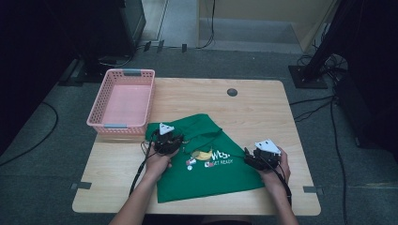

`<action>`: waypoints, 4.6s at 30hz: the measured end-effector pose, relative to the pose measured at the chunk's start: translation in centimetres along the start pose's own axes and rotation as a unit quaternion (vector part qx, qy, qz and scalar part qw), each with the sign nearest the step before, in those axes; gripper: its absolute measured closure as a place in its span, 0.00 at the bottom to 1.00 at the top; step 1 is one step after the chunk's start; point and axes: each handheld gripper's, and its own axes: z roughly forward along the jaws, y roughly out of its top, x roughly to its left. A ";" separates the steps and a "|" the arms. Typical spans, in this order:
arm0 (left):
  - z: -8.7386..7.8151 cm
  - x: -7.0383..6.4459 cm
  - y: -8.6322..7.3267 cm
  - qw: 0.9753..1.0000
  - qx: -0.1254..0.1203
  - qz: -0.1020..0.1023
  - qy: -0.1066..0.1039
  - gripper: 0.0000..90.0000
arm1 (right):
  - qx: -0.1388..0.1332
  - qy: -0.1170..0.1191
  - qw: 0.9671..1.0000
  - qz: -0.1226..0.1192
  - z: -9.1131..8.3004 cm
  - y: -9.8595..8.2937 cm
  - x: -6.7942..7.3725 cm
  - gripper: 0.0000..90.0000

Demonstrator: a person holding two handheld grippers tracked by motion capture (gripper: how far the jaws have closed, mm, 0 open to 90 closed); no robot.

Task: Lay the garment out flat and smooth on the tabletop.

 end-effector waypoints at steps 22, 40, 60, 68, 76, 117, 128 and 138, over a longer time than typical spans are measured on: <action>-0.5 0.4 -0.2 0.999 -0.024 -0.021 -0.014 0.95 | 0.018 0.108 0.990 0.093 4.5 4.5 7.4 0.57; -0.6 0.9 0.0 0.998 -0.022 -0.032 -0.052 0.95 | 0.023 0.076 0.993 0.087 4.1 2.5 7.9 0.42; -2.7 0.4 3.3 0.993 -0.064 -0.034 -0.094 0.96 | -0.053 0.055 0.996 0.054 2.9 3.4 7.9 0.41; -3.4 0.2 4.1 0.991 -0.077 -0.040 -0.105 0.97 | -0.023 0.068 0.996 0.048 5.7 4.2 7.4 0.68; -2.0 0.1 2.5 0.997 -0.043 -0.011 -0.069 0.97 | -0.030 0.089 0.995 0.032 4.9 4.4 7.0 0.83; -0.1 -3.1 9.6 0.999 -0.038 0.016 -0.003 0.96 | -0.058 0.093 0.990 0.086 1.0 12.4 2.8 0.78; 1.9 0.1 12.7 0.999 -0.036 -0.012 0.038 0.42 | -0.034 0.118 0.973 0.193 5.6 15.1 -2.8 0.43; 2.1 0.6 10.0 0.999 -0.019 -0.018 0.024 0.42 | 0.021 0.088 0.988 0.124 5.6 10.9 -1.4 0.48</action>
